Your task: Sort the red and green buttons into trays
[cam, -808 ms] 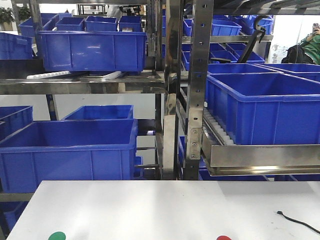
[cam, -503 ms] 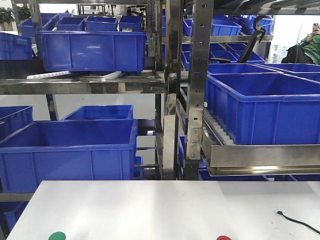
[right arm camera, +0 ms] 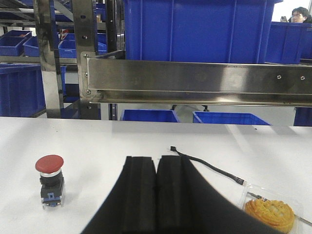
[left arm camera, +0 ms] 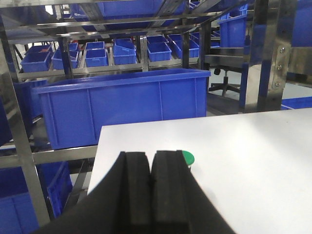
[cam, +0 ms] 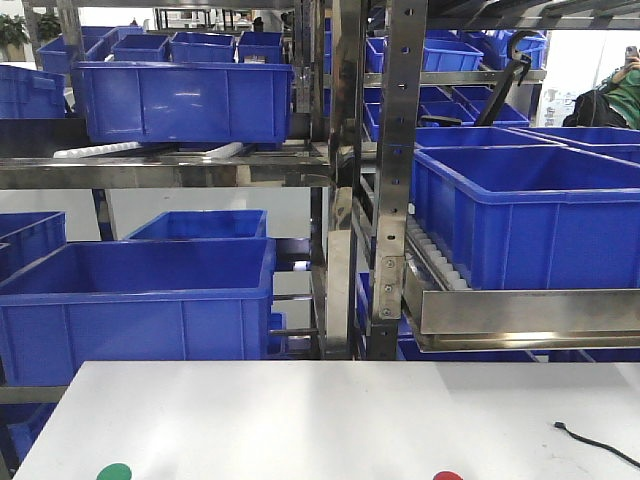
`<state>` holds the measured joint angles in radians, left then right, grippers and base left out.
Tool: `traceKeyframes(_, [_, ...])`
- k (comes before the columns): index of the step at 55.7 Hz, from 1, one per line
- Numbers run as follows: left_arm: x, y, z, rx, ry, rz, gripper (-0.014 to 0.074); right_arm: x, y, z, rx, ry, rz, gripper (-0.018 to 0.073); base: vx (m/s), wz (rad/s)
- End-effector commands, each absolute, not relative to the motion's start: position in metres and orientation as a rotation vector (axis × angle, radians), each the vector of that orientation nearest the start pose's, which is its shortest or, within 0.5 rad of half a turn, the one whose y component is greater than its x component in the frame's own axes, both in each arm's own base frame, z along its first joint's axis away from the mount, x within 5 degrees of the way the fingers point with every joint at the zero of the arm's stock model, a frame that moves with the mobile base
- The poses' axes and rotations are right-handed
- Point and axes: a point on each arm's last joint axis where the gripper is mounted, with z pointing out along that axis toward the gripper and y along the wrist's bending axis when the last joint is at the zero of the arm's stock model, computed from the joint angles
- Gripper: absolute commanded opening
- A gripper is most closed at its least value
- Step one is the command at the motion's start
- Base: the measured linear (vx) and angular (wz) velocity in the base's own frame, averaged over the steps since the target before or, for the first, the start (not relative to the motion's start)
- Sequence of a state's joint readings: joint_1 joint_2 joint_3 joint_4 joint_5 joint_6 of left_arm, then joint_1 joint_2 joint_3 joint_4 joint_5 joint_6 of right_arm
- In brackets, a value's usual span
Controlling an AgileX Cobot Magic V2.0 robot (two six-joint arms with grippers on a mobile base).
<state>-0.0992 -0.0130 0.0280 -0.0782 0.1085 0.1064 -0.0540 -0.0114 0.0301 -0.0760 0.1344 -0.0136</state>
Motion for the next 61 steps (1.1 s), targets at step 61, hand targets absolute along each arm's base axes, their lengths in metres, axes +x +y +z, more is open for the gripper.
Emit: traceKeyframes(61, [0.183,-0.017,0.400,0.073,1.416,-0.057,0.0116,0.168,-0.009,0.393,-0.048,1.423,-0.139,0.0136,0.00,0.00])
